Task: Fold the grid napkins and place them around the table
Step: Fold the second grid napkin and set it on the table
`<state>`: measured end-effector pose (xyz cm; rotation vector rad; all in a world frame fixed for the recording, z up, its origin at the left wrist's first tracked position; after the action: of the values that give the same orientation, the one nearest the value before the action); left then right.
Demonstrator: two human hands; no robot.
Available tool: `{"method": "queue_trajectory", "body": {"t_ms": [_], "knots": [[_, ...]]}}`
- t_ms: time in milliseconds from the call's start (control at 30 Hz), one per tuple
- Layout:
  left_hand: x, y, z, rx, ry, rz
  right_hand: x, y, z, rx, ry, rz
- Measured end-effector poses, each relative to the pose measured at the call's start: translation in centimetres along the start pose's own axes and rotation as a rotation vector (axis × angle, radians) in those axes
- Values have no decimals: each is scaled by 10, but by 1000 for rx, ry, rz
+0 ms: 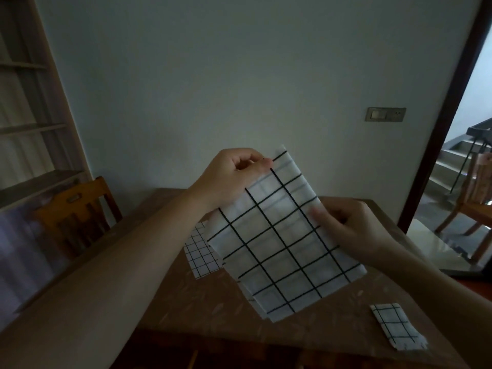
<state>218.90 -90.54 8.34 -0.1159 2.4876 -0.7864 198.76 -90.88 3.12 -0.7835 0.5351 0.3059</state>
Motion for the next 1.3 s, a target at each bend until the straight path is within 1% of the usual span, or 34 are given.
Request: {"method": "queue_trajectory", "body": {"t_ms": [67,100,167,200,300,333,400,433,500,567,600,667,733,800,867,1000,1067,1133,1200,1300], "knots": [[7,3,-6,25,-1,42,3,-3,7,79,-48,90],[8,4,-8,27,8,57,1,-4,11,111,-70,102],[6,7,-2,-5,60,121,-9,-8,17,120,-119,81],[5,11,6,-60,113,175,-17,-10,18,119,-148,52],[19,34,32,-272,529,415,-38,-14,9,171,-308,-81],[26,41,38,-331,621,432,-41,-14,3,191,-362,-111],[41,52,37,-411,690,391,-41,-13,-7,234,-396,-181],[47,55,35,-425,679,361,-41,-12,-9,257,-384,-220],[59,54,35,-382,595,361,-40,-8,-15,289,-343,-284],[62,52,37,-367,517,326,-41,-5,-23,318,-314,-286],[57,49,41,-373,484,280,-40,-4,-26,332,-316,-248],[52,45,45,-374,420,215,-36,-1,-29,375,-348,-94],[50,44,46,-368,368,216,-31,5,-29,411,-367,64],[49,45,48,-385,339,214,-29,8,-30,419,-359,138],[51,47,48,-392,353,218,-27,9,-31,425,-349,156],[54,51,37,-418,392,229,-27,9,-31,409,-386,99],[51,52,39,-426,384,223,-26,9,-31,393,-407,98],[48,55,42,-429,358,203,-26,11,-33,390,-454,123],[43,56,48,-446,340,182,-24,12,-38,412,-553,179],[39,54,46,-428,344,205,-22,13,-41,461,-644,210]]}}
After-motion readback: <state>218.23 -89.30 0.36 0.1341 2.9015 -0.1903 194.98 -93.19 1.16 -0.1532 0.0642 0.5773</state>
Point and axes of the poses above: each hand's wrist, its own y-axis away from the middle knuckle, its own x-axis out of the palm, z = x × y, the point moved 7 cm from there along -y, towards the middle knuckle, and after that the axes turned 3 degrees about -y, right-handed, at the moved point
